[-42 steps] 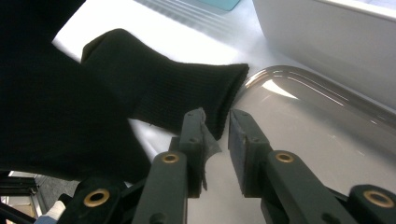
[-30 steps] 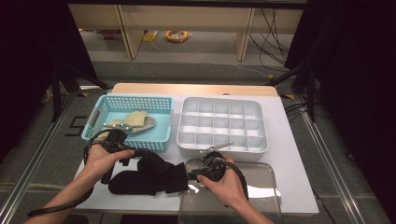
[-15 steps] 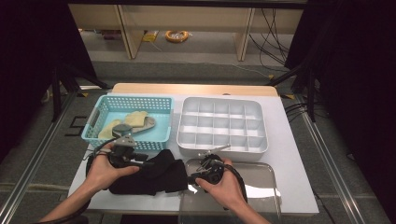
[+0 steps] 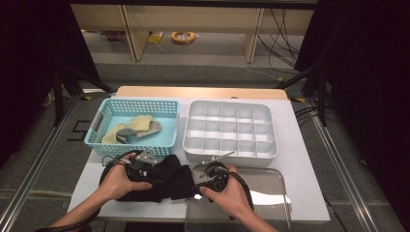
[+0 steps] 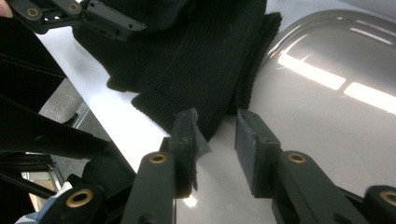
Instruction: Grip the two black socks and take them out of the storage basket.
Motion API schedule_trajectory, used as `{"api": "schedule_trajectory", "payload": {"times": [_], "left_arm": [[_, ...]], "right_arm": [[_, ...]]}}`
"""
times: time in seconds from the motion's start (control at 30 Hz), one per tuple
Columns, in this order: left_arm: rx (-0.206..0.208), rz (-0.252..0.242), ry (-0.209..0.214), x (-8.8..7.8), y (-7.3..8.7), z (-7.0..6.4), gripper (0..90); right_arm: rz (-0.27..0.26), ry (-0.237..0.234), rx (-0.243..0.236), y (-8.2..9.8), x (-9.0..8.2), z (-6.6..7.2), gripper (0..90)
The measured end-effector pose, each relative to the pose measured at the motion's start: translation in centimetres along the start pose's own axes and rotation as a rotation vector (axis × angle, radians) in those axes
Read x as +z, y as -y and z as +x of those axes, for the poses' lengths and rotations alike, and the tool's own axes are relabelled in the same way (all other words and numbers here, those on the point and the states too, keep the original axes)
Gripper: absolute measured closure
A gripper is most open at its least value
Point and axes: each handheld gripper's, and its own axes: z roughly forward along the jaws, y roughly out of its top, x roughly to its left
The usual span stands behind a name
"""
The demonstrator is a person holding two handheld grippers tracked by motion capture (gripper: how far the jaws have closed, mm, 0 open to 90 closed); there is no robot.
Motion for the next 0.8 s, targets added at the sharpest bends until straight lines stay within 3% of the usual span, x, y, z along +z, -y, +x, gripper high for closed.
{"api": "schedule_trajectory", "payload": {"times": [0.03,0.07,0.1,0.23,0.3,0.33,0.37,0.4,0.43,0.53,0.77,0.8], "left_arm": [[-0.033,-0.014,-0.002,0.3,0.0,-0.2,47.5],[-0.019,-0.003,-0.007,0.4,0.0,-0.1,49.4],[0.020,0.041,-0.011,0.4,0.0,0.3,51.7],[0.003,0.051,0.001,0.8,-0.1,0.2,62.9],[-0.001,0.052,-0.009,0.8,-0.1,0.2,68.9],[-0.047,0.021,-0.007,1.0,-0.1,0.0,71.3],[-0.019,0.058,-0.009,0.8,-0.2,0.3,73.7],[-0.044,0.030,-0.014,1.0,-0.2,0.1,76.4],[-0.010,0.061,-0.016,0.9,-0.3,0.2,78.1],[-0.013,0.065,-0.026,0.9,-0.4,0.1,83.5],[-0.037,0.041,-0.034,-0.3,-0.8,0.2,89.7],[-0.086,0.001,-0.036,-0.3,-0.8,0.0,89.7]], "right_arm": [[0.004,0.002,0.005,0.0,0.1,0.1,69.1],[0.017,0.000,0.017,0.1,0.1,0.1,69.1],[0.018,-0.001,0.005,0.1,0.2,0.1,69.2],[0.026,-0.001,0.020,0.1,0.4,0.4,70.1],[0.020,-0.005,-0.001,0.1,0.6,0.3,72.2],[0.023,0.001,0.010,0.1,0.6,0.5,73.2],[0.029,-0.004,0.009,0.1,0.6,0.6,74.6],[0.036,-0.004,0.015,0.1,0.7,0.7,76.4],[0.035,0.002,0.014,0.2,0.7,0.7,78.8],[0.046,0.012,0.004,0.2,0.8,0.7,87.1],[0.040,0.010,0.001,0.2,0.5,0.6,90.0],[0.028,0.013,-0.015,0.2,0.5,0.6,90.0]]}}
